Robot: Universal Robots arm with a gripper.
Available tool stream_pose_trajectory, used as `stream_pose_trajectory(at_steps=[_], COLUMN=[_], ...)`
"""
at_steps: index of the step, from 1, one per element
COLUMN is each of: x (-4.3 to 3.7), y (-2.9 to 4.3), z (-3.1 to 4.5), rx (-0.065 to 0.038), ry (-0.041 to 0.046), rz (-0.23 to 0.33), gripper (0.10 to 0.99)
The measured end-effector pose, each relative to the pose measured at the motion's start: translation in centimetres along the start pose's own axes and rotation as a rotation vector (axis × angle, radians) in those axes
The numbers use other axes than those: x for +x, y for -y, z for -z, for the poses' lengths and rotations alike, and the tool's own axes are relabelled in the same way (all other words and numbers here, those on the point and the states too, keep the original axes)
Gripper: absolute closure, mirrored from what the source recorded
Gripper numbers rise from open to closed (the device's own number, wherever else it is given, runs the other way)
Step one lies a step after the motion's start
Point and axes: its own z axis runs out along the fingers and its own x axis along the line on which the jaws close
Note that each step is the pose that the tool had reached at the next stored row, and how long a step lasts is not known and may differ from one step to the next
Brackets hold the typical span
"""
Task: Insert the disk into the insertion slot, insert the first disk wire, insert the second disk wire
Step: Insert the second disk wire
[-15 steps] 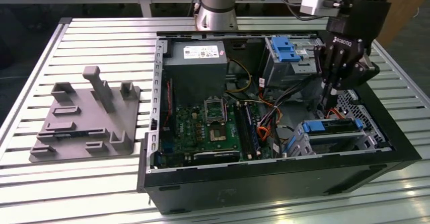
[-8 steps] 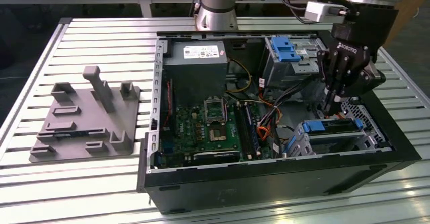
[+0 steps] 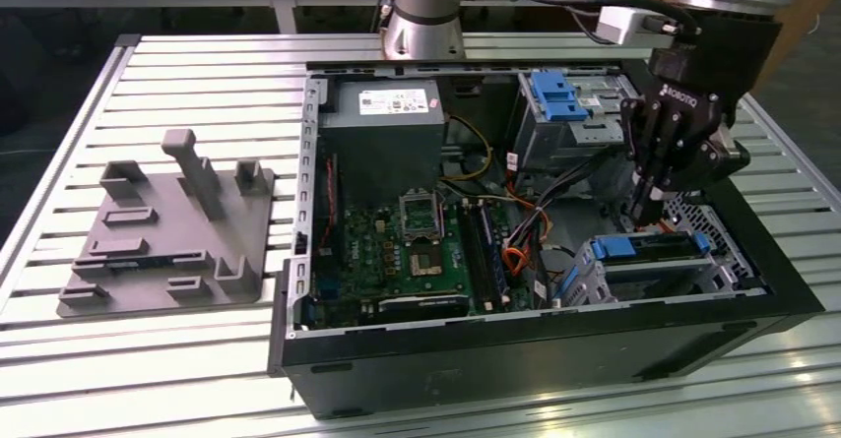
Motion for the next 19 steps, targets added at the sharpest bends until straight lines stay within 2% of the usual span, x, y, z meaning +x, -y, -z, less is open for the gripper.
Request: stream_pose_trajectory(at_steps=[4,6,10,14,17,19], x=[0.01,0.04,0.19,0.25,0.33,0.52], y=[0.01,0.19,1.16,1.28,1.28,1.29], z=[0.0,-0.01,0.03,0.02,-0.02,-0.08], rx=[-0.012,-0.013,-0.013,-0.018,-0.021,-0.021], ry=[0.0051,0.0081,0.0155,0.0235,0.035,0.0462], rz=[-0.031,-0.034,-0.033,-0.048,-0.055,-0.054], gripper=[0.941,0.941,0.941,0.941,0.941,0.941])
